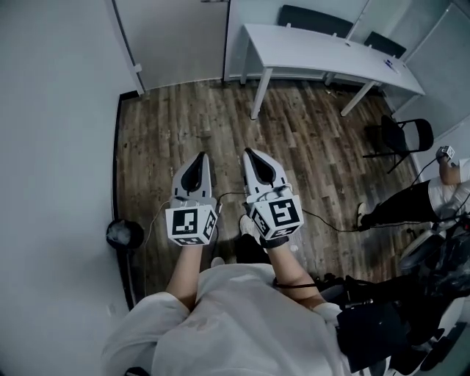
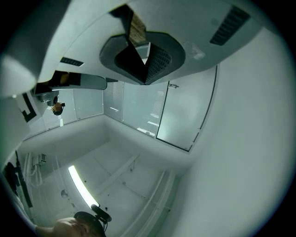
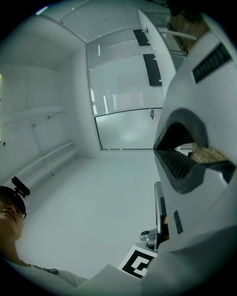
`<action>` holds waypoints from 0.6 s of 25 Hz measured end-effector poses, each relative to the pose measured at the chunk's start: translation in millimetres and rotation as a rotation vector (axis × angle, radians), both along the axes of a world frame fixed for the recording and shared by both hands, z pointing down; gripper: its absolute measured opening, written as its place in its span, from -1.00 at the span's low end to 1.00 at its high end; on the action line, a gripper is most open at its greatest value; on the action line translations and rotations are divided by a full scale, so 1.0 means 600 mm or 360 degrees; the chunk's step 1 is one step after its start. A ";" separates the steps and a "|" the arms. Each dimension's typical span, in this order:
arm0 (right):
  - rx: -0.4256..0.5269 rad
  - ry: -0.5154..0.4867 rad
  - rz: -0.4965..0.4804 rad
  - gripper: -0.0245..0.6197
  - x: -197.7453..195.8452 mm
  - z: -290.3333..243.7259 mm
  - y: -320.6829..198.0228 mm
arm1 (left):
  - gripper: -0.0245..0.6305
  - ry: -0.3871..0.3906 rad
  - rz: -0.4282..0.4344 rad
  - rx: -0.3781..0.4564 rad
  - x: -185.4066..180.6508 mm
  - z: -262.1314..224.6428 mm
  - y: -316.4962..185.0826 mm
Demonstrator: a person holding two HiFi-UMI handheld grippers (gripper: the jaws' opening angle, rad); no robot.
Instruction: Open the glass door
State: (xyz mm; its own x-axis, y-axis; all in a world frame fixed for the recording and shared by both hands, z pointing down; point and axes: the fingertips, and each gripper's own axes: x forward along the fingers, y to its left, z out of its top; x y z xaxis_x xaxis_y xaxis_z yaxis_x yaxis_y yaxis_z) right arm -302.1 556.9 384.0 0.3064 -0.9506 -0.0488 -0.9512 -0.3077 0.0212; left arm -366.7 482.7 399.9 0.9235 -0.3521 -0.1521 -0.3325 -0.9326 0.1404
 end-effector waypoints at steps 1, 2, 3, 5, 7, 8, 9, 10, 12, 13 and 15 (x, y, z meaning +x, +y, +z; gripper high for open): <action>0.0011 -0.0001 -0.0003 -0.91 0.026 -0.002 -0.008 | -0.92 -0.0006 -0.0005 0.0010 0.025 -0.002 -0.007; 0.0026 -0.0003 -0.0004 -0.91 0.055 -0.006 -0.016 | -0.92 -0.0011 -0.0009 0.0027 0.051 -0.006 -0.014; 0.0043 -0.0006 -0.0003 -0.92 0.086 -0.011 -0.025 | -0.92 -0.0015 -0.0015 0.0048 0.079 -0.011 -0.021; 0.0072 -0.0006 -0.0004 -0.91 0.150 -0.025 -0.043 | -0.92 -0.0012 -0.0039 0.0077 0.136 -0.025 -0.039; 0.0095 0.0014 -0.0019 -0.91 0.208 -0.043 -0.056 | -0.92 0.0000 -0.0077 0.0088 0.192 -0.039 -0.057; 0.0105 0.0027 -0.0025 -0.91 0.235 -0.051 -0.060 | -0.92 0.0006 -0.0090 0.0089 0.219 -0.045 -0.064; 0.0116 0.0036 -0.0027 -0.92 0.263 -0.058 -0.063 | -0.92 0.0011 -0.0096 0.0089 0.246 -0.051 -0.069; 0.0126 0.0039 -0.0026 -0.92 0.289 -0.064 -0.066 | -0.92 0.0013 -0.0099 0.0090 0.272 -0.056 -0.074; 0.0138 0.0030 -0.0019 -0.91 0.338 -0.070 -0.072 | -0.92 0.0005 -0.0110 0.0098 0.316 -0.062 -0.084; 0.0142 0.0022 -0.0014 -0.92 0.359 -0.070 -0.075 | -0.92 -0.0001 -0.0119 0.0101 0.335 -0.063 -0.088; 0.0144 -0.0001 0.0000 -0.91 0.400 -0.064 -0.083 | -0.92 -0.0017 -0.0134 0.0110 0.369 -0.061 -0.099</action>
